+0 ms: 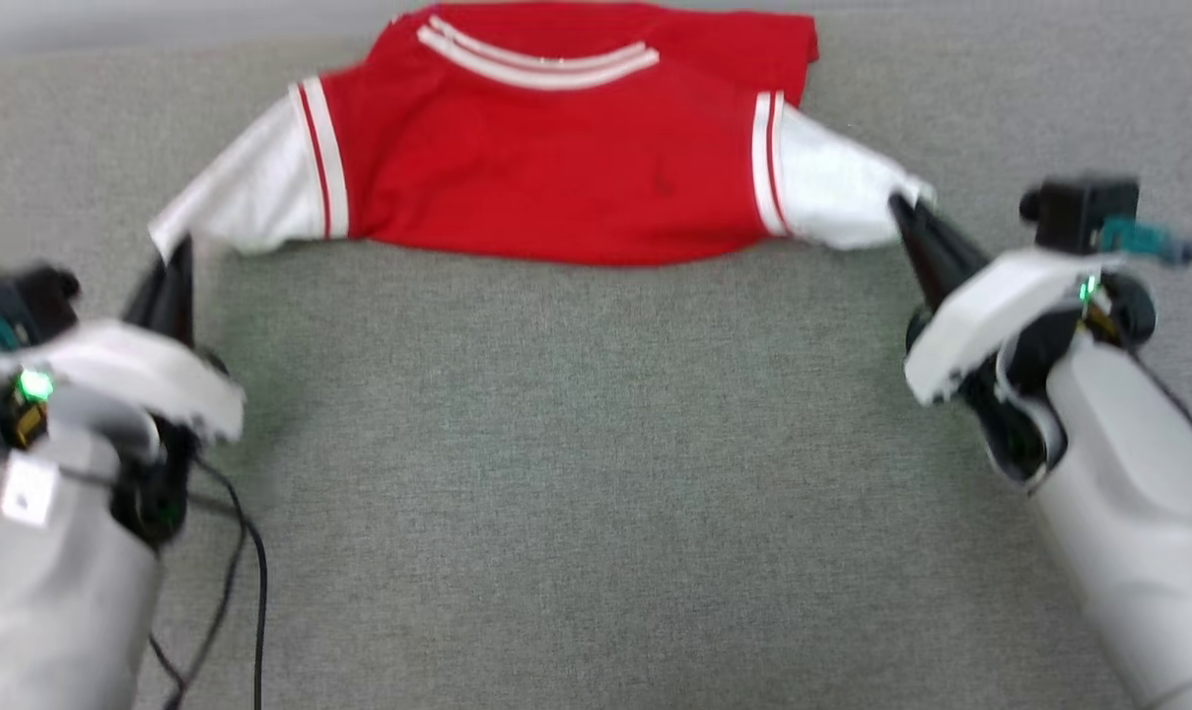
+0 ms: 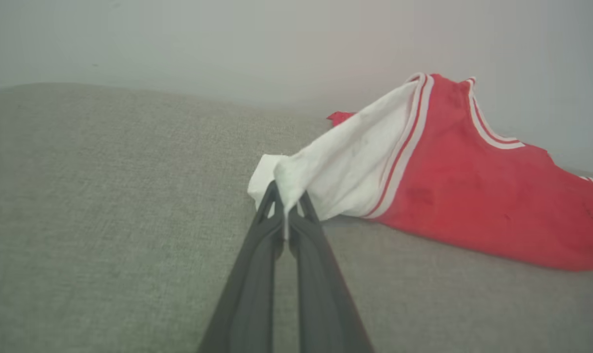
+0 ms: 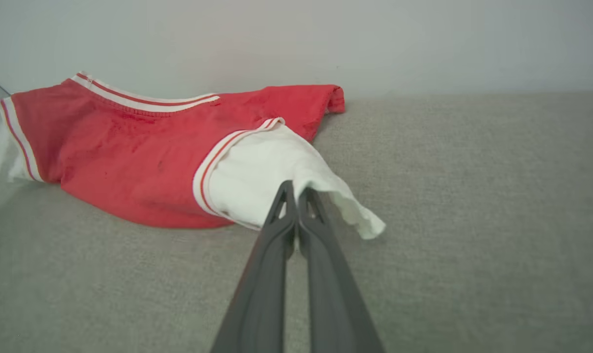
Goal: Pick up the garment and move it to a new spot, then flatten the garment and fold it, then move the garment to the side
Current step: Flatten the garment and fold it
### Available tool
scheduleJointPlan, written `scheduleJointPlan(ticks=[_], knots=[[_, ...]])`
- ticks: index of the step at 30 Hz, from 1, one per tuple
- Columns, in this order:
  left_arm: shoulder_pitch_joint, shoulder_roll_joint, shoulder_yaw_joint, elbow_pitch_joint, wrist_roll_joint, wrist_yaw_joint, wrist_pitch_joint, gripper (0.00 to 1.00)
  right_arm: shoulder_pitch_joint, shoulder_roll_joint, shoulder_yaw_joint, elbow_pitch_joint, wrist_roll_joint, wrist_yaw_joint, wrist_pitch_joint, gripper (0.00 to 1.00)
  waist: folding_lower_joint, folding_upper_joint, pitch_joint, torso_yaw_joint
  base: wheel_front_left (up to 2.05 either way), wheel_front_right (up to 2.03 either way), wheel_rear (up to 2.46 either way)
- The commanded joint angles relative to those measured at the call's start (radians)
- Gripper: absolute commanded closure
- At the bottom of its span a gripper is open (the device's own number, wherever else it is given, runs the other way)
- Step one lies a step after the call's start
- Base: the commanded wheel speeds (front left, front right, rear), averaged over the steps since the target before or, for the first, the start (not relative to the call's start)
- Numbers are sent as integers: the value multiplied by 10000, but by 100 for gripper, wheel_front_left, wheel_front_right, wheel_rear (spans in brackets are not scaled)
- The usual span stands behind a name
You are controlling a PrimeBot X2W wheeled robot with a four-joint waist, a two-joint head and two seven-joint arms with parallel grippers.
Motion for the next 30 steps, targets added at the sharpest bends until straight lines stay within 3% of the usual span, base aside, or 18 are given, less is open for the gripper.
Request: scheduleJointPlan(ticks=[1,8,15,23,30], knots=[[513,-4,95,-256,164,153,-65,100,399,-100,29,-169,88,-7,-60,100,2,0,-344,-32,0,0,0],[3252,-28,94,-1491,569,731,-68,100,2636,-559,-116,-1047,524,-9,126,100,2,0,-1449,12,0,0,0],[5499,-163,215,-2750,338,1445,-56,100,4874,-574,-1370,-1759,606,-9,482,100,2,0,-2400,55,0,0,0],[7777,-73,117,-4242,260,2358,184,100,7561,-20,-3124,-2973,-242,-9,1036,100,2,0,-3154,223,0,0,0],[9042,-205,68,-4979,163,2659,122,100,9527,746,-4331,-4354,-1617,-9,1737,100,2,0,-3483,406,0,0,0]])
